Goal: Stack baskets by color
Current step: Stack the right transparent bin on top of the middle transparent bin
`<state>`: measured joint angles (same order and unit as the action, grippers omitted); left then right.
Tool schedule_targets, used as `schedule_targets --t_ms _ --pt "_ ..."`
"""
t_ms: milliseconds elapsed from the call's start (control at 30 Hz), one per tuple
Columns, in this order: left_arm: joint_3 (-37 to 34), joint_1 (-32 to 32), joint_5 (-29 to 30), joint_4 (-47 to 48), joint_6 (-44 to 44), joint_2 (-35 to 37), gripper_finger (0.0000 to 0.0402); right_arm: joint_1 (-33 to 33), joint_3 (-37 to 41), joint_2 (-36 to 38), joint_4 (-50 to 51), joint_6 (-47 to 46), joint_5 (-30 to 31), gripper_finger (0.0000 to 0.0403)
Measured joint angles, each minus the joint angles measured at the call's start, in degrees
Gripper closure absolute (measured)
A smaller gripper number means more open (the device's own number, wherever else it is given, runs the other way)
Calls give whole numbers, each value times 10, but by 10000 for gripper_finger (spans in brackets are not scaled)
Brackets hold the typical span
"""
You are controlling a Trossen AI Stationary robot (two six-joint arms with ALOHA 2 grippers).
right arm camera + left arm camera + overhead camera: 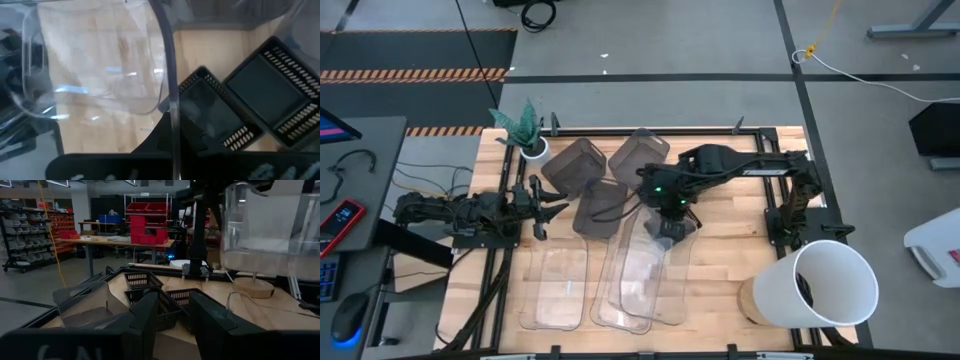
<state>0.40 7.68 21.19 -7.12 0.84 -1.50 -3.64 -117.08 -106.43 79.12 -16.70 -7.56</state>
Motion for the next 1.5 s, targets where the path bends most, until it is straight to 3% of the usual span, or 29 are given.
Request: schedule_targets --t_ms 333,767,1033,1500 --pt "0 0 0 -1 0 0 285 -14 -181 -110 72 19 2 400" --pt "0 0 0 -1 0 0 285 -15 -160 -155 41 -8 39 400" --pt "0 0 0 -1 0 0 285 -21 -157 -164 24 -11 15 400" --pt "0 0 0 -1 0 0 285 -46 -145 -164 24 -26 30 399"
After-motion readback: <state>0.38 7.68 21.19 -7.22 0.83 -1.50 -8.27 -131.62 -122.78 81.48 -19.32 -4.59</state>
